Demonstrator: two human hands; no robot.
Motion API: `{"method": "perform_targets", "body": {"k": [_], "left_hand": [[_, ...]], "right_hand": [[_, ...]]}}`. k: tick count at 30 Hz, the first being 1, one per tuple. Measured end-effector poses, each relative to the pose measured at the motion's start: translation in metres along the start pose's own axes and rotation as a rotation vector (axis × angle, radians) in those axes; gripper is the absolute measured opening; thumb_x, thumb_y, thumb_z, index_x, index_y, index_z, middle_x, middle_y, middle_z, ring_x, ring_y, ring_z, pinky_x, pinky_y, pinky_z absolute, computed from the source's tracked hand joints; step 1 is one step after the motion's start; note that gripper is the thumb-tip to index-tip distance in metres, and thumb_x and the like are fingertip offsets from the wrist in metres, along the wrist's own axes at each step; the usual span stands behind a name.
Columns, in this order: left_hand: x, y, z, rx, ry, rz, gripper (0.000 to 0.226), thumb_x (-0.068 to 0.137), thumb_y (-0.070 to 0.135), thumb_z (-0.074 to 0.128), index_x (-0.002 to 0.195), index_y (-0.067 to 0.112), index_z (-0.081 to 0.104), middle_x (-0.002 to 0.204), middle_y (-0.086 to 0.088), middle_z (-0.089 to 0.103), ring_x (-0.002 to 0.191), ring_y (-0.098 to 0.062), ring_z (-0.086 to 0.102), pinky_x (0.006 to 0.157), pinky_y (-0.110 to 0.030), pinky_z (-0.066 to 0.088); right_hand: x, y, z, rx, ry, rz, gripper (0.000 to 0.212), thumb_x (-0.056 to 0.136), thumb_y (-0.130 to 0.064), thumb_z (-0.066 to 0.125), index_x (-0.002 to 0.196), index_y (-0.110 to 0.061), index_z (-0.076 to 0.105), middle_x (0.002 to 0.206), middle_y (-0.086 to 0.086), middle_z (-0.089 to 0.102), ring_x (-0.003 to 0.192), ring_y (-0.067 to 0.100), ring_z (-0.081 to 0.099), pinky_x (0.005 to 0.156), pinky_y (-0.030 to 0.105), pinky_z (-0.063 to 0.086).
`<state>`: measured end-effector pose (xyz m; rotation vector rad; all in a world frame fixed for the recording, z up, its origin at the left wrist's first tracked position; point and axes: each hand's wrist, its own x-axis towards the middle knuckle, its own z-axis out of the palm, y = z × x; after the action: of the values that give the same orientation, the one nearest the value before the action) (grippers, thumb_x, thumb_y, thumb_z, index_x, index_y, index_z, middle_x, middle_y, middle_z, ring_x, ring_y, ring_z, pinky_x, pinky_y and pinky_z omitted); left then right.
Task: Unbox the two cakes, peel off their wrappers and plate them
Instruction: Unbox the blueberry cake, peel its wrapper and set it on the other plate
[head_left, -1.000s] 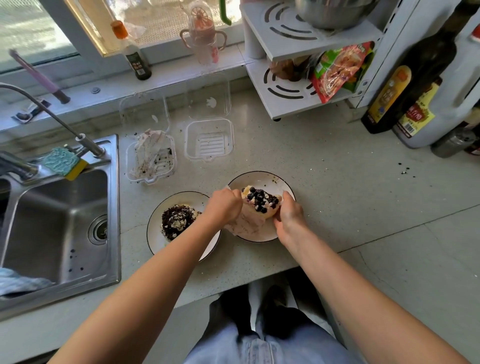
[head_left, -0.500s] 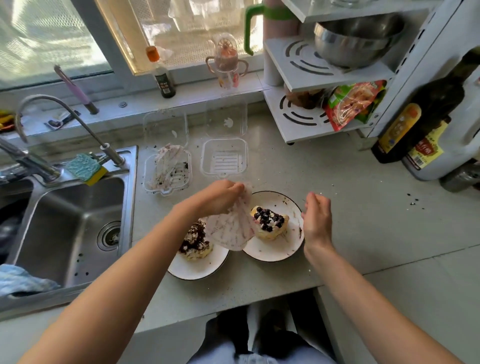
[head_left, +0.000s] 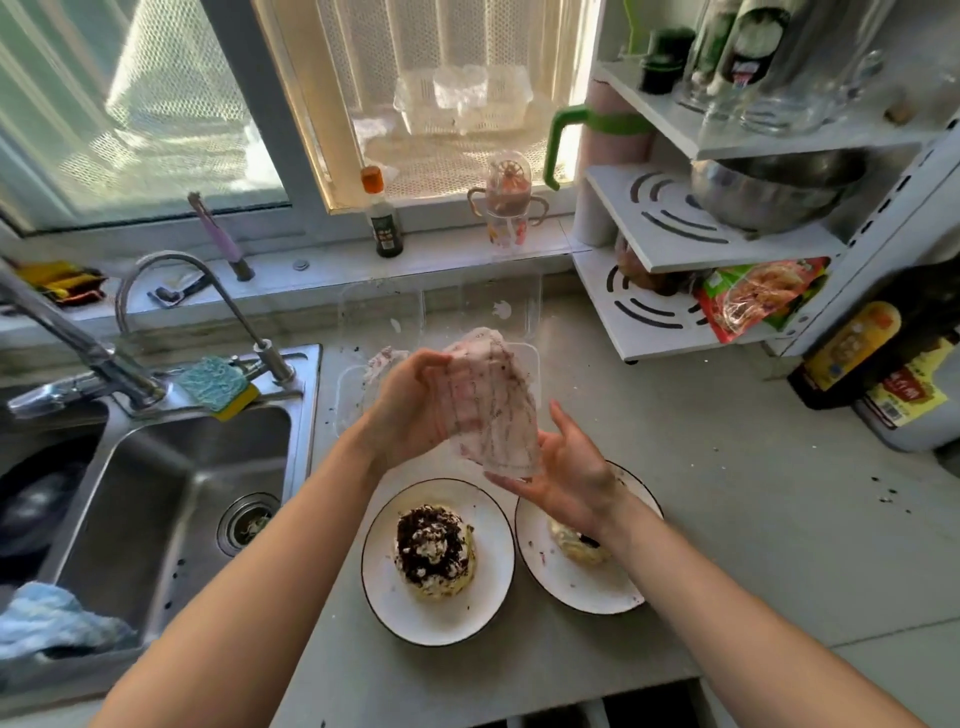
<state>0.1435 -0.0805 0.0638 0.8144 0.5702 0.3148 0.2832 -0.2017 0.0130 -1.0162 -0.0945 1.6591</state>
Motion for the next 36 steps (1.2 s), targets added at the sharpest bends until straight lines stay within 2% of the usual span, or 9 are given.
{"method": "perform_targets", "body": {"k": [5,10,14,17,20,22,25,30,36], "left_hand": [[0.009,0.014,-0.024,0.004,-0.059,-0.072,0.044,0.095,0.032,0.026,0.106,0.012,0.064,0.087,-0.006,0.073,0.078,-0.018,0.068,0.075,-0.035,0.051],[0.029,0.028,-0.05,0.142,-0.059,-0.134,0.037,0.092,0.03,0.047,0.121,0.009,0.057,0.103,-0.009,0.067,0.092,-0.021,0.067,0.076,-0.038,0.059],[0.053,0.028,-0.065,0.414,0.199,-0.155,0.026,0.093,0.011,0.055,0.115,-0.001,0.059,0.104,-0.014,0.064,0.091,-0.023,0.067,0.067,-0.029,0.062],[0.075,0.026,-0.066,0.596,0.353,-0.118,0.024,0.089,0.004,0.059,0.112,-0.002,0.061,0.096,-0.012,0.065,0.078,-0.018,0.067,0.06,-0.023,0.06],[0.1,0.02,-0.065,0.774,0.558,0.021,0.018,0.087,0.0,0.061,0.104,-0.004,0.063,0.094,-0.013,0.065,0.075,-0.021,0.066,0.061,-0.027,0.06],[0.113,0.016,-0.064,0.951,0.663,0.124,0.012,0.087,-0.001,0.059,0.095,0.003,0.067,0.095,-0.015,0.07,0.079,-0.024,0.068,0.071,-0.038,0.061],[0.129,0.011,-0.062,1.141,0.69,0.228,0.019,0.088,-0.001,0.056,0.095,0.006,0.072,0.098,-0.013,0.072,0.089,-0.023,0.067,0.084,-0.035,0.057],[0.139,-0.007,-0.061,1.342,0.546,0.352,0.024,0.091,-0.001,0.052,0.106,0.002,0.071,0.108,-0.011,0.067,0.098,-0.022,0.063,0.09,-0.023,0.048],[0.137,-0.029,-0.074,1.544,0.296,0.35,0.035,0.091,0.019,0.056,0.122,0.004,0.062,0.121,-0.005,0.056,0.106,-0.016,0.058,0.096,-0.025,0.047]], "right_hand": [[0.029,-0.003,0.021,0.177,-0.108,-0.02,0.054,0.096,-0.046,0.033,0.127,-0.009,0.058,0.127,0.018,0.059,0.116,0.031,0.055,0.1,0.046,0.045],[0.055,-0.012,0.014,0.023,0.021,-0.191,0.035,0.095,-0.031,0.043,0.112,-0.01,0.066,0.108,0.009,0.067,0.1,0.022,0.06,0.096,0.045,0.044],[0.072,-0.026,-0.001,-0.266,0.371,-0.253,0.023,0.087,-0.02,0.062,0.106,-0.007,0.063,0.1,0.009,0.065,0.087,0.022,0.062,0.065,0.033,0.052],[0.089,-0.042,-0.006,-0.514,0.63,-0.284,0.028,0.082,-0.018,0.07,0.105,-0.006,0.06,0.1,0.01,0.065,0.09,0.025,0.062,0.071,0.036,0.052],[0.105,-0.059,-0.005,-0.787,0.779,-0.374,0.035,0.079,-0.02,0.074,0.104,-0.005,0.055,0.098,0.008,0.061,0.088,0.022,0.058,0.069,0.027,0.045],[0.114,-0.069,-0.004,-0.954,0.78,-0.434,0.03,0.081,-0.019,0.072,0.101,-0.004,0.056,0.095,0.007,0.059,0.086,0.02,0.057,0.063,0.02,0.04],[0.126,-0.08,-0.007,-1.248,0.737,-0.537,0.011,0.086,-0.011,0.065,0.092,-0.003,0.062,0.097,0.009,0.061,0.083,0.018,0.056,0.067,0.019,0.042],[0.142,-0.088,-0.019,-1.607,0.602,-0.571,0.015,0.091,0.0,0.049,0.094,0.001,0.064,0.105,0.013,0.057,0.088,0.026,0.059,0.08,0.035,0.05],[0.153,-0.086,-0.031,-1.737,0.427,-0.526,0.02,0.091,0.0,0.049,0.106,-0.004,0.061,0.108,0.01,0.057,0.09,0.024,0.059,0.08,0.034,0.05]]}}
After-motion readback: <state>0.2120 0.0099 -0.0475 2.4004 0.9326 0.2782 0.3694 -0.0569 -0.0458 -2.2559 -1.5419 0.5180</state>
